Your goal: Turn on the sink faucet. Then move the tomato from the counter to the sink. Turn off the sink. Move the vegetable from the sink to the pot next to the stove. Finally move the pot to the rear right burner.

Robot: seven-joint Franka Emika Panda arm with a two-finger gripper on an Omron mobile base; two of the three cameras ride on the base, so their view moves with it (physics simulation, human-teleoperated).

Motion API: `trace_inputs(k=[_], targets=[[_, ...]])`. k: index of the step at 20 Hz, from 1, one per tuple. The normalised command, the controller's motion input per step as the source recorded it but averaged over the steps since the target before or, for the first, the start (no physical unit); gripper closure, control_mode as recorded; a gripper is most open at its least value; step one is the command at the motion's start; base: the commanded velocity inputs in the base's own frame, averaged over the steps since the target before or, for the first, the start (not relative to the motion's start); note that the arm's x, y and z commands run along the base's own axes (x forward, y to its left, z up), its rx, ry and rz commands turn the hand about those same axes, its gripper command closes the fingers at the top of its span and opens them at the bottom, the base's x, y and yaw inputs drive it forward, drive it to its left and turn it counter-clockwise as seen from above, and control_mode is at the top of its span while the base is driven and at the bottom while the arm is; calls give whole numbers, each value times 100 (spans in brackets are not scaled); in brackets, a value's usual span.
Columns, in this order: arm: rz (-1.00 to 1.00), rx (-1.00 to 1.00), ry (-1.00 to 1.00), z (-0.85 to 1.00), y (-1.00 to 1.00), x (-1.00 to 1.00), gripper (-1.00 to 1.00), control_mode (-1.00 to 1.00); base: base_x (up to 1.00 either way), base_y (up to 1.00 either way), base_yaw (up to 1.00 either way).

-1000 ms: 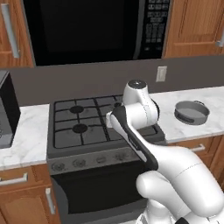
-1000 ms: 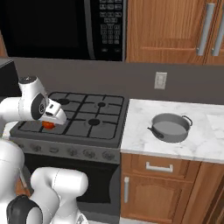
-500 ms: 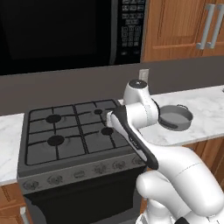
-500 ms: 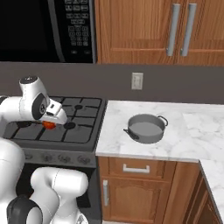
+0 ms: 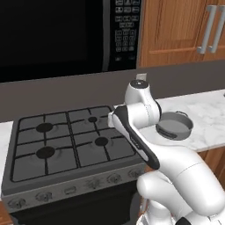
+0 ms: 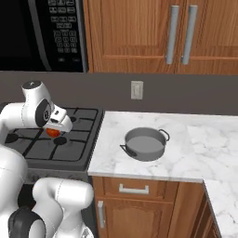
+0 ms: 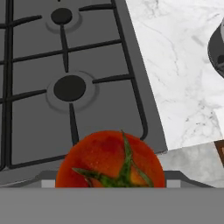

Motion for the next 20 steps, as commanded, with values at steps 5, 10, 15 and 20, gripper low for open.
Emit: trace_inputs(k=[5,10,15,20], targets=[[0,0,0,0,0,0,100,100,33,-39,3],[0,0,0,0,0,0,100,100,38,-21,7],[0,0,0,0,0,0,100,100,50,0,11],[0,0,0,0,0,0,100,100,40,-3,13]])
